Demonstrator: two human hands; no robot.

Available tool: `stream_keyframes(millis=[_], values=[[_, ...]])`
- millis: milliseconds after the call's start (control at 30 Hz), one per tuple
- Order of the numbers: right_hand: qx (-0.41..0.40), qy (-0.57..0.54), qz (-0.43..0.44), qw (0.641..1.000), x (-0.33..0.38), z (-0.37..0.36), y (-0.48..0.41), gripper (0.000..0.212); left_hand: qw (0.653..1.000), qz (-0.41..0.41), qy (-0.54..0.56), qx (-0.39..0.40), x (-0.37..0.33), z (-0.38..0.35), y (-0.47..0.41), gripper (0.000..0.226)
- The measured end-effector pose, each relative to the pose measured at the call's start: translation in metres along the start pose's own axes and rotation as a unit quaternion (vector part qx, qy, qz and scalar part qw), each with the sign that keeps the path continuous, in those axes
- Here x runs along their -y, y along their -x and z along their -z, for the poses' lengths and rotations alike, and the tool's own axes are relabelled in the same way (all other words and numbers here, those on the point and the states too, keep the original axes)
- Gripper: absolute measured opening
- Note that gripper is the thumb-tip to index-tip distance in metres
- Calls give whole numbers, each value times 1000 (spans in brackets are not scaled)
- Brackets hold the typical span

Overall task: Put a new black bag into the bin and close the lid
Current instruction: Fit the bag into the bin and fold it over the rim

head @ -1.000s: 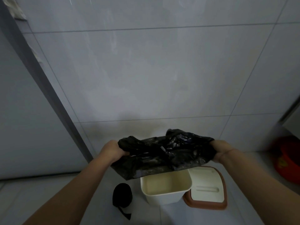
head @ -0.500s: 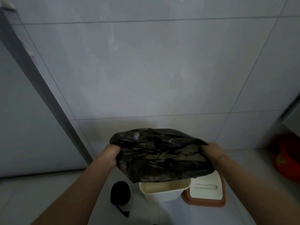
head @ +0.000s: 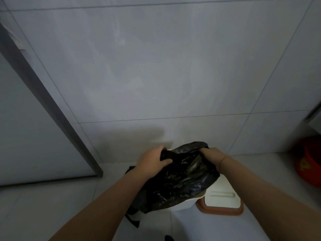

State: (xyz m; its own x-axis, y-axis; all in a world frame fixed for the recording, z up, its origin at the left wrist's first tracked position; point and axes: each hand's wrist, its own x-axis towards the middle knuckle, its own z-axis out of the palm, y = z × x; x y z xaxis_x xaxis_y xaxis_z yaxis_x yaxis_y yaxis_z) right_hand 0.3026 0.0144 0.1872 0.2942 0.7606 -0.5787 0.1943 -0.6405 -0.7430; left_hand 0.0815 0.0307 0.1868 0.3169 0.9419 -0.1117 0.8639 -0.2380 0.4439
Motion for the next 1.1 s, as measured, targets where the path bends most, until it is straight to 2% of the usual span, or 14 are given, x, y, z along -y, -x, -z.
stream_keyframes(millis=[67, 133, 233, 267, 300, 433, 500, 600, 767, 833, 867, 933, 1000, 1100], values=[[-31, 60, 29, 997, 1, 1, -3, 58, 999, 23, 39, -21, -7, 1, -8, 29], [-119, 158, 52, 979, -5, 9, -9, 66, 960, 139, 229, -85, -6, 4, -18, 27], [-225, 216, 14, 950, -25, 25, -11, 49, 764, 307, 549, -141, 8, 17, -27, 22], [-230, 201, 0, 952, -33, 30, -14, 41, 721, 334, 591, -140, 17, 18, -30, 25], [-223, 171, 0, 960, -40, 34, -18, 35, 723, 352, 580, -134, 27, 17, -32, 30], [-95, -49, 63, 992, -43, 26, -14, 44, 875, 291, 384, -43, 35, 15, -20, 52], [-27, -58, 90, 994, -36, 17, -9, 54, 892, 229, 389, 31, 29, 14, -10, 70], [44, -80, 131, 987, -29, -2, -2, 60, 918, 193, 336, 78, 19, 1, -3, 34], [-4, -122, 228, 966, -20, -22, 6, 79, 920, 209, 320, -89, 16, -16, -9, 24], [-122, 13, 244, 962, -13, -19, 6, 73, 908, 211, 345, -109, 21, -16, -13, 23], [-213, 134, 267, 930, -12, -20, 9, 66, 905, 216, 351, -108, 22, -17, -14, 22], [-324, 300, 406, 800, -9, -35, 13, 47, 900, 221, 360, -106, 24, -20, -18, 23], [-174, 402, 515, 737, -20, -63, 14, 45, 896, 221, 370, -108, 24, -21, -22, 23], [85, 583, 363, 722, -57, -90, -11, 65, 886, 229, 386, -117, 28, -22, -29, 18]])
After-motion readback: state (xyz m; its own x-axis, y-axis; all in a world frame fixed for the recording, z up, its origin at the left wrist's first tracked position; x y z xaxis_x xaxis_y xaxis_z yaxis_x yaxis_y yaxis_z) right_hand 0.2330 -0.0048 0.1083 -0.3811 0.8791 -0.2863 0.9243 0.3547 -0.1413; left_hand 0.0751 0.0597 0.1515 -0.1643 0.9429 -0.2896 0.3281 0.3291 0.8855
